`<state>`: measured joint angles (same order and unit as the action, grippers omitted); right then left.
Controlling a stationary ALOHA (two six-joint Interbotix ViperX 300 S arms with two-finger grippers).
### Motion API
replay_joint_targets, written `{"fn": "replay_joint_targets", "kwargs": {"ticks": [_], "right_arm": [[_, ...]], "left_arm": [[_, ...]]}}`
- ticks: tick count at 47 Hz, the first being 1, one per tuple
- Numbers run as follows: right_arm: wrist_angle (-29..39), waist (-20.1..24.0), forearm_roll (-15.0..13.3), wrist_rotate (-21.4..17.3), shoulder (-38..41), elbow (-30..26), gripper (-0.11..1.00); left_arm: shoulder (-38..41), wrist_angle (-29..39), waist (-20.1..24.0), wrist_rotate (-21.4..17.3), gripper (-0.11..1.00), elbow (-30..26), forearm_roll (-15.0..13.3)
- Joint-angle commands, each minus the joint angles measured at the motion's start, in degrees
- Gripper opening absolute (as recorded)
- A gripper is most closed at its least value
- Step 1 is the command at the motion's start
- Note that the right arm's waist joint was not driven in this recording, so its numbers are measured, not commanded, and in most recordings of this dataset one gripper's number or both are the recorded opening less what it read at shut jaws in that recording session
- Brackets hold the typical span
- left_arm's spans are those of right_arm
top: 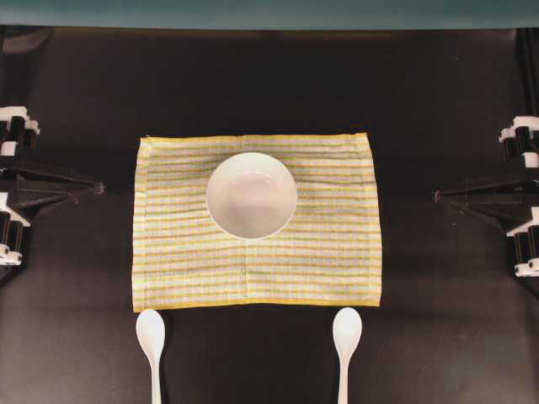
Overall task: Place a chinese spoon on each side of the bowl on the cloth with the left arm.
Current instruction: 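Lower the left gripper over the right-hand white spoon below the cloth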
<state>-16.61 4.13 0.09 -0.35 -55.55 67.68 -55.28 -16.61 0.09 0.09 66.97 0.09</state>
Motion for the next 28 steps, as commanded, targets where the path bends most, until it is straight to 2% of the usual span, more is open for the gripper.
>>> {"fn": "replay_joint_targets", "kwargs": {"ticks": [1, 5, 8, 15, 20, 28], "right_arm": [[-0.5, 0.0, 0.2, 0.2, 0.2, -0.6, 0.03], [0.2, 0.0, 0.8, 0.0, -0.5, 0.4, 0.02], [1.3, 0.0, 1.3, -0.2, -1.7, 1.2, 0.05], [3.8, 0.0, 1.3, -0.7, -4.3, 2.0, 0.23], [5.4, 0.0, 1.3, -0.9, -4.7, 2.0, 0.31], [7.0, 0.0, 1.4, -0.9, -4.0, 2.3, 0.25]], "left_arm": [[2.3, 1.9, -0.2, 1.0, 0.05, 0.1, 2.5], [4.4, 3.2, -0.2, 1.1, 0.01, 0.1, 2.5], [5.4, 3.1, -0.3, 1.4, 0.04, 0.1, 2.5], [7.6, 1.8, -0.7, 4.3, 0.23, -0.8, 2.5], [11.2, 1.2, -2.4, 9.8, 0.35, -2.2, 2.5], [20.0, 0.0, -3.4, 24.3, 0.26, -5.6, 2.5]]}}
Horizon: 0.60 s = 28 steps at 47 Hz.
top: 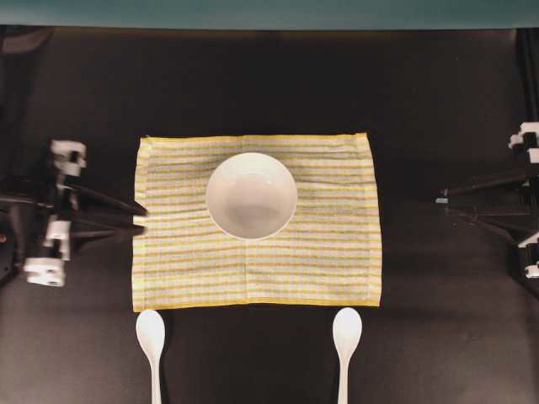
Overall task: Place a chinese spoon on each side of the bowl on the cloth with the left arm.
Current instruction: 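Lower the left gripper over the right-hand white spoon below the cloth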
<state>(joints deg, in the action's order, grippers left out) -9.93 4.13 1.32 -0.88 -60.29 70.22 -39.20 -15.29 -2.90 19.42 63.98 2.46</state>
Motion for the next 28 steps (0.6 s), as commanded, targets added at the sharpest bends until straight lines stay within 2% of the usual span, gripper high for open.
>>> {"fn": "replay_joint_targets", "kwargs": {"ticks": [1, 6, 12, 19, 28], "right_arm": [[0.7, 0.0, 0.2, -0.4, 0.8, -0.3, 0.24], [2.1, 0.0, 0.2, -0.4, 0.7, -0.3, 0.19], [2.6, 0.0, 0.2, -0.4, 0.5, -0.4, 0.17], [2.6, 0.0, 0.2, -0.4, 0.4, -0.4, 0.17], [2.3, 0.0, 0.2, -0.4, 0.4, -0.4, 0.17]], "left_arm": [[5.6, -1.7, -0.7, 7.4, 0.24, -3.3, 0.2], [11.7, -2.3, -1.9, 13.3, 0.14, -6.6, 0.2], [19.8, -2.9, -4.2, 14.5, 0.09, -12.2, 0.2], [28.9, -2.6, -6.1, 14.7, 0.13, -19.7, 0.2], [40.4, -0.7, -7.6, 14.9, 0.28, -30.8, 0.2]]}}
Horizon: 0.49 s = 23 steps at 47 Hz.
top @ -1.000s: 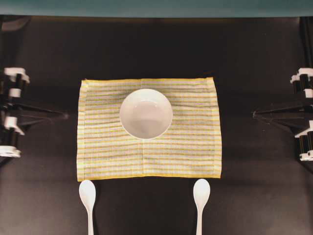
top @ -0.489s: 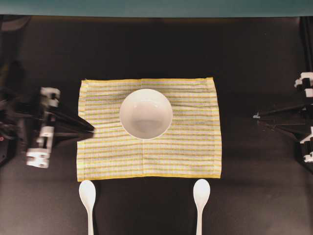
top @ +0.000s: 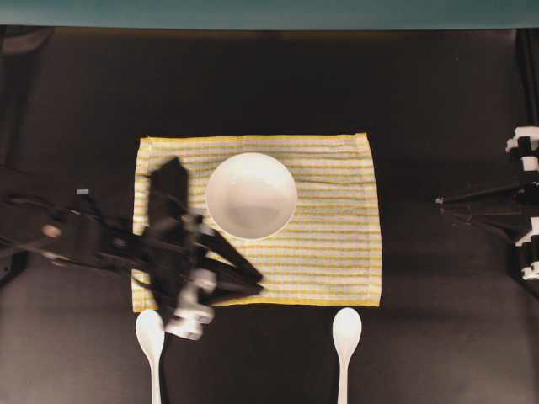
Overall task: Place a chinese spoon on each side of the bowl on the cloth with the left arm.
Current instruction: 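Lower the left gripper over the right-hand white spoon below the cloth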
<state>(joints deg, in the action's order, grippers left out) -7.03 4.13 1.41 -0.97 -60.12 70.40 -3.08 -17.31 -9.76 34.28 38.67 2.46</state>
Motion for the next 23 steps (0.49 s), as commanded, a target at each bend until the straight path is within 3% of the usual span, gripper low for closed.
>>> {"fn": "replay_joint_targets", "kwargs": {"ticks": [1, 7, 17, 23], "right_arm": [[-0.6, 0.0, 0.1, -0.3, 0.3, -0.5, 0.17], [-0.6, 0.0, 0.1, -0.3, 0.3, -0.5, 0.17], [-0.7, 0.0, 0.1, -0.3, 0.4, -0.5, 0.17], [-0.6, 0.0, 0.1, -0.3, 0.4, -0.4, 0.17]], "left_arm": [[5.2, 2.2, -0.8, -0.2, 0.3, -6.5, 0.2], [10.5, 7.5, -0.8, -0.6, 0.43, -11.7, 0.2], [18.1, 7.0, -0.7, -0.9, 0.77, -16.8, 0.2], [21.4, 6.7, -0.2, -1.6, 0.86, -19.1, 0.2]]}}
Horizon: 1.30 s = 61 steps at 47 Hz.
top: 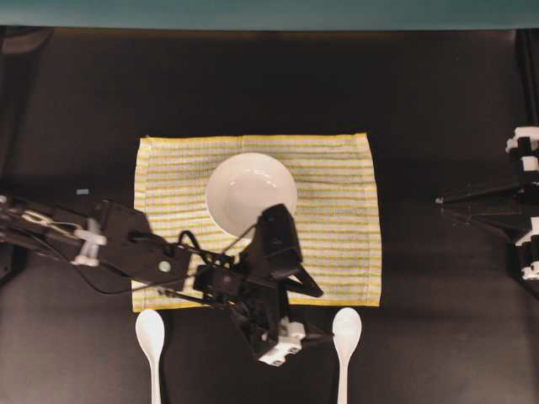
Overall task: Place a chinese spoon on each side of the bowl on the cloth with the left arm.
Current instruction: 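Lower the left gripper over the right-hand white spoon below the cloth, then close the left gripper on the white spoon's bowl end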
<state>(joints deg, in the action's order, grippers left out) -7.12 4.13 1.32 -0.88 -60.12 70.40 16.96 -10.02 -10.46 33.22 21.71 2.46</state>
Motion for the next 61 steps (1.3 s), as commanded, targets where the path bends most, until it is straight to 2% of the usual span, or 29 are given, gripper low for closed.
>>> {"fn": "replay_joint_targets", "kwargs": {"ticks": [1, 7, 22, 39, 61], "right_arm": [[-0.5, 0.0, 0.2, -0.4, 0.4, -0.4, 0.17], [-0.6, 0.0, 0.2, -0.4, 0.4, -0.4, 0.17], [-0.6, 0.0, 0.2, -0.4, 0.3, -0.5, 0.17], [-0.5, 0.0, 0.2, -0.4, 0.3, -0.4, 0.17], [-0.6, 0.0, 0.2, -0.2, 0.3, -0.4, 0.17]], "left_arm": [[2.0, -0.9, 0.8, -0.7, 0.86, -2.5, 0.2], [5.4, -4.4, 1.3, -1.9, 0.85, -4.1, 0.2], [10.0, -5.6, 2.0, -3.2, 0.84, -6.8, 0.2], [11.0, -5.2, 1.4, -3.7, 0.84, -6.9, 0.2], [12.5, -2.2, -0.3, -3.9, 0.84, -10.0, 0.2]]}}
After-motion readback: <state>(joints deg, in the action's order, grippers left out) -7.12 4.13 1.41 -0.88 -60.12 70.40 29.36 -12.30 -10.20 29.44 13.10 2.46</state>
